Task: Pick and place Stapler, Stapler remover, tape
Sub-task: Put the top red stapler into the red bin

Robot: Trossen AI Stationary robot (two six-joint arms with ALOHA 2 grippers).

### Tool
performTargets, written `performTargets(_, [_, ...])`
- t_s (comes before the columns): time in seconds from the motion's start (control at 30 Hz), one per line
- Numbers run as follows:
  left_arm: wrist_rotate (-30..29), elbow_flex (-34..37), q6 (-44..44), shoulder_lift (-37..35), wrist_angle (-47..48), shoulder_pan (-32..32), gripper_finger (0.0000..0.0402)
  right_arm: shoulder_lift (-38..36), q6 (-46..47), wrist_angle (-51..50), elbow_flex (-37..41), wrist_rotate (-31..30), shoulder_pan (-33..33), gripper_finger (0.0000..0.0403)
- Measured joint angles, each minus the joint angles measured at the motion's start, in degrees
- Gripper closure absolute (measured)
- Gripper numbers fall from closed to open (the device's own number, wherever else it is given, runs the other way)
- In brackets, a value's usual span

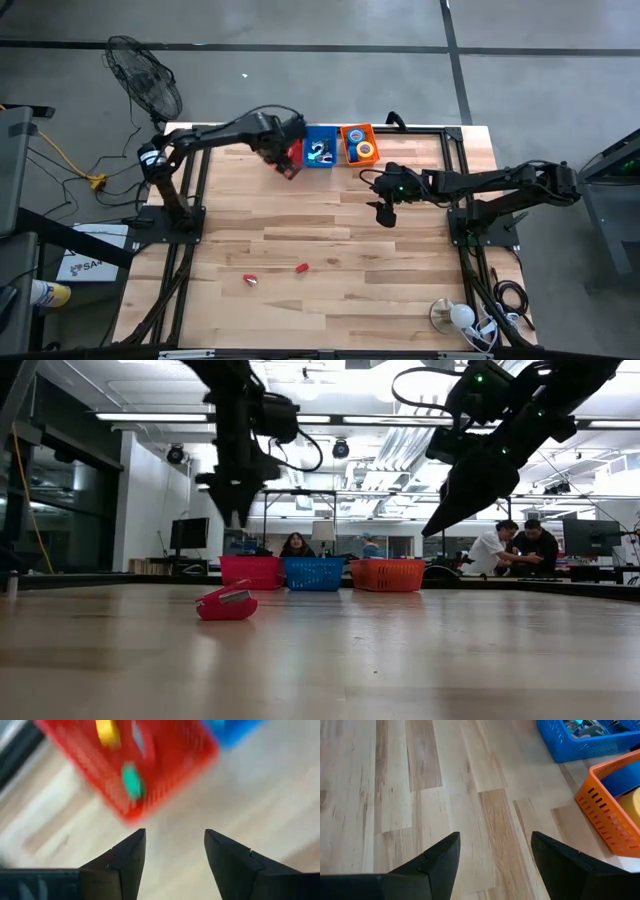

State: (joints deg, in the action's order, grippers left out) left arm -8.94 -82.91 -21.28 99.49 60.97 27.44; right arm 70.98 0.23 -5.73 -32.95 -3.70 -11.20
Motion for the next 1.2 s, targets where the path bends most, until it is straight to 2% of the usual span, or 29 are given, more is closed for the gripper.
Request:
performTargets(0.2, [-1.06, 0.13, -4.10, -1.29, 7.60, -8.75, 0.0205, 0.00, 0.00, -0.08, 0.00, 0.02, -0.02, 0.0166])
performTargets(0.5, [-1.11, 0.06, -15.81, -2.30, 7.07, -23.49, 0.0205, 0.00, 0.02, -0.51, 0.00, 0.02, -0.01, 0.0166])
performTargets(0.8, [-2.61, 0.06, -27.10, -2.26, 5.44, -35.18, 0.0205, 0.00, 0.03, -0.75, 0.00, 0.03, -0.02, 0.0166])
performTargets(1.2, [-2.13, 0.06, -27.02, 2.20, -2.29, -44.73, 0.0204, -0.02, 1.31, -2.30, 0.00, 1.11, 0.00, 0.0166])
